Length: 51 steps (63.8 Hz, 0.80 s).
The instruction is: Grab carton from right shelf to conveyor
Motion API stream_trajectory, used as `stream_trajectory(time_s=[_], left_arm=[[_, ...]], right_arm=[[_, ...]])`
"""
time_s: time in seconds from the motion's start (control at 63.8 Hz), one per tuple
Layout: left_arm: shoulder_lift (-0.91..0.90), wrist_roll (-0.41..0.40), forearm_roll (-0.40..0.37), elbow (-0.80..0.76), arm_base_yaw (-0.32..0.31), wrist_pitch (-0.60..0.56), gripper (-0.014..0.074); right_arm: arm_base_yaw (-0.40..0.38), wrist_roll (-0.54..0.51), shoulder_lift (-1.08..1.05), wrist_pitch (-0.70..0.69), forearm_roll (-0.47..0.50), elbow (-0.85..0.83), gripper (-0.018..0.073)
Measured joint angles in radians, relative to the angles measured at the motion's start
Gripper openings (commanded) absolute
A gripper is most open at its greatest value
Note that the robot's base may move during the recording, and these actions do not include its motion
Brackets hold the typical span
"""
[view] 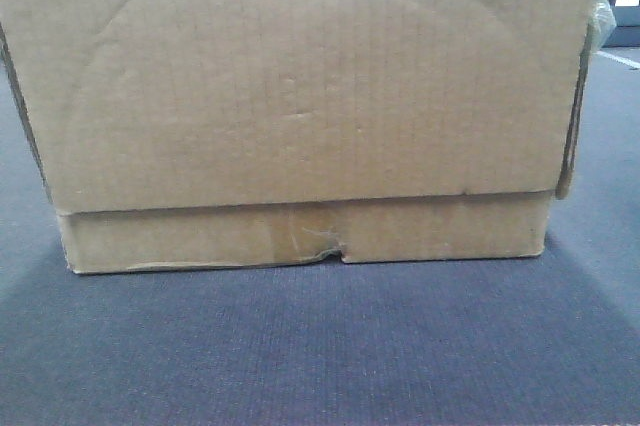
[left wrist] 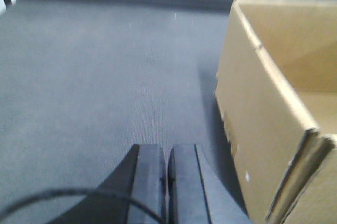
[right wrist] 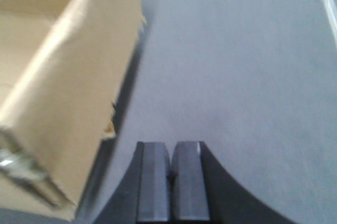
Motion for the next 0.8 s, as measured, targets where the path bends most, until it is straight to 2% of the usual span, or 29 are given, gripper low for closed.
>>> stream_trajectory(time_s=[0.251, 0.799], left_arm=[[-0.133, 0.000, -0.001, 0.004, 0.000, 0.000, 0.0015], [-0.155, 0.000, -0.001, 0.004, 0.000, 0.000, 0.0015]], right_arm=[[0.000, 0.000, -0.215, -0.179, 0.000, 0.122, -0.0061], [0.000, 0.000, -0.240, -0.246, -0.002, 0.129, -0.0061]])
